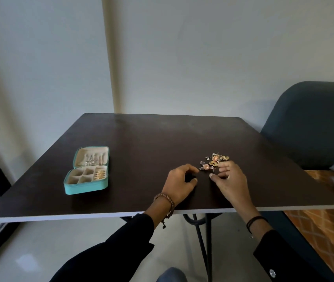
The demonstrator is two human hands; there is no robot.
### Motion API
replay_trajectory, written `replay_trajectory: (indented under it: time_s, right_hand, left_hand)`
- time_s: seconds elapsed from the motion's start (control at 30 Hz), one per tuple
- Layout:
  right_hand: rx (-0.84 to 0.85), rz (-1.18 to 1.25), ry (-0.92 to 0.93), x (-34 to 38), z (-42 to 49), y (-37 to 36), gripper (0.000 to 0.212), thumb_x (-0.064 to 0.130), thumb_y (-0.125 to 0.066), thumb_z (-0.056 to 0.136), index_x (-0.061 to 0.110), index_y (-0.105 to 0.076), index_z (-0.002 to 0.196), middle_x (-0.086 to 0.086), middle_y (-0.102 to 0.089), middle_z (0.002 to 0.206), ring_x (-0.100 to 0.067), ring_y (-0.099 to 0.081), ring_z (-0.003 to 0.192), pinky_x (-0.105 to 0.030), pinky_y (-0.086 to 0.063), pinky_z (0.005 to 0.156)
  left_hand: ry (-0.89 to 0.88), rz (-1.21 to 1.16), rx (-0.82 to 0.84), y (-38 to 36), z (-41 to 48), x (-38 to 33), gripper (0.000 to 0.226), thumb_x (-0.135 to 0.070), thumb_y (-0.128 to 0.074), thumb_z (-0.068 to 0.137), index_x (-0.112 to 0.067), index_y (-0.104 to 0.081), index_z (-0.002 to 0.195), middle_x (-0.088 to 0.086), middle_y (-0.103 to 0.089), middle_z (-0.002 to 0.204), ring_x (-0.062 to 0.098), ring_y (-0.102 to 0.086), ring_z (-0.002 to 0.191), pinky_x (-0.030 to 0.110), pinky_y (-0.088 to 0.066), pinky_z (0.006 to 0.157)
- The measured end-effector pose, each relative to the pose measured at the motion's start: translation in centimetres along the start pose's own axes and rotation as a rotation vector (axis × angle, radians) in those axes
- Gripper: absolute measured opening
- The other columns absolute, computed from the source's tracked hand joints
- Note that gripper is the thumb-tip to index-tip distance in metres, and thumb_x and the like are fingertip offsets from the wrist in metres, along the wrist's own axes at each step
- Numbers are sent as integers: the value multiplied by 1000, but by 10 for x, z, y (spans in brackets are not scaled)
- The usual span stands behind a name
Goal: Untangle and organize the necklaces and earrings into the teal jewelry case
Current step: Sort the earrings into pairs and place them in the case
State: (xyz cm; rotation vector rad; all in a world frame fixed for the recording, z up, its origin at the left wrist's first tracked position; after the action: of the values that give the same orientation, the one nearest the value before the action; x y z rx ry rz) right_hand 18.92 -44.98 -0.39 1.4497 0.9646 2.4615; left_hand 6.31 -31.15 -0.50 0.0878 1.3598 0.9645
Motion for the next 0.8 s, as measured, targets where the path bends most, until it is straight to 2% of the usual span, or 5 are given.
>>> replay_trajectory:
  time_s: [0.1,0.2,0.5,0.67,0.8]
  right_hand:
    - [-9,-19,9,-3,4,-3,40,18,-79,87,15,-63,124,0,-61,120,-3,-63,93,-25,-54,86]
    - [22,-61,64,-1,6,-9,35,18,-74,92,17,-65,125,2,-59,120,3,-59,88,-17,-48,82]
    - [5,-93,112,6,2,-7,8,19,-73,93,17,-73,101,6,-62,104,0,-62,84,-13,-47,73]
    - [30,-12,99,9,-1,-5,6,20,-73,92,18,-75,98,8,-71,97,0,-65,87,-8,-46,76]
    - [91,159,59,8,-3,-1,6,16,-72,93,19,-75,98,10,-76,90,-2,-71,91,-14,-52,84]
  left_hand:
    - [-2,4,10,-2,13,3,30,-12,-65,92,-21,-63,121,-7,-63,119,2,-56,110,4,-39,84]
    - [-21,13,22,-3,21,6,30,-12,-65,92,-21,-64,120,-7,-65,118,2,-57,109,4,-39,84]
    - [-120,1,10,-3,26,3,25,-6,-66,90,-21,-69,110,-9,-67,115,-1,-58,105,-4,-39,82]
    - [-263,104,-15,-10,31,-5,27,-17,-68,90,-22,-63,117,-6,-61,118,9,-55,111,24,-48,96]
    - [-345,185,29,-19,36,-13,38,-20,-66,92,-23,-60,129,-3,-61,125,13,-55,115,29,-48,97]
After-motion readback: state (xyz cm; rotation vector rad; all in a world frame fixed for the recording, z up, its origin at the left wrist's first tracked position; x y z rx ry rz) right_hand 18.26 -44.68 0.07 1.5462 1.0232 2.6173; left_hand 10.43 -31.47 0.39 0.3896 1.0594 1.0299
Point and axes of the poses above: each hand's wrist, its own z-axis towards the middle knuckle, its own y-axis out of the back of the hand, x = y × z, the point moved 5 cm from there along z, towards the middle knuckle
